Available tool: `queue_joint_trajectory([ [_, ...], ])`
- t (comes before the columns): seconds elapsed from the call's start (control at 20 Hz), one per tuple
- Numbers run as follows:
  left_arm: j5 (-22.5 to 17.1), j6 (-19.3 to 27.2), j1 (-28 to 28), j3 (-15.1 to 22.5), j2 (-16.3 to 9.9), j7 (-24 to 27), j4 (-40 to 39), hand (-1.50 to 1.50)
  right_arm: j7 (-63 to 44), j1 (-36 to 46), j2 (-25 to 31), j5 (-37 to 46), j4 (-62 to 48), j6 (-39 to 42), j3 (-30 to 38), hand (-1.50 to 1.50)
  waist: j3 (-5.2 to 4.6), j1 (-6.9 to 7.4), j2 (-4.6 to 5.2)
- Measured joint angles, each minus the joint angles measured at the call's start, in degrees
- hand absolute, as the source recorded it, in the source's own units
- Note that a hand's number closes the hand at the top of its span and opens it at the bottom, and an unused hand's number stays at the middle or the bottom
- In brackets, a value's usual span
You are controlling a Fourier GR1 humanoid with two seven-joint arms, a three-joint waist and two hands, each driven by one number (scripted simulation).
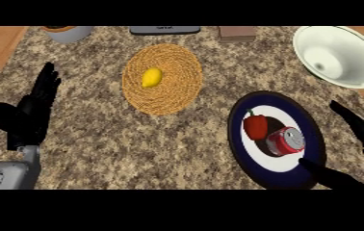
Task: Pick the bell pepper from the plate and place it in the bowl
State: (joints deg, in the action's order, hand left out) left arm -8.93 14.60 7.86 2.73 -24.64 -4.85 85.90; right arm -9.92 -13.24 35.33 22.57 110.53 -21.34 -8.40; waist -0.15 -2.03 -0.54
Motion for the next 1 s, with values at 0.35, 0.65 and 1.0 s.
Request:
queue_joint_trajectory([
  [0.35, 0.90, -2.12, 0.91, -1.00, 1.01, 0.39, -0.63, 0.00, -15.37, -3.39, -2.18, 11.11, 13.60, 3.71, -2.18, -1.50, 0.08, 1.37, 0.37],
  [0.65, 1.76, -3.05, 0.90, -1.31, 2.05, -0.23, 0.10, 0.00, -27.96, 8.21, -0.46, 9.50, 16.15, 16.16, 0.30, -1.50, 0.08, 2.26, 0.52],
  [1.0, 2.08, -3.80, 1.62, -0.99, 2.55, -1.13, 0.90, 0.00, -38.49, 22.64, 2.71, 2.63, 7.34, 32.11, -1.85, -1.50, 0.03, 3.59, 0.81],
])
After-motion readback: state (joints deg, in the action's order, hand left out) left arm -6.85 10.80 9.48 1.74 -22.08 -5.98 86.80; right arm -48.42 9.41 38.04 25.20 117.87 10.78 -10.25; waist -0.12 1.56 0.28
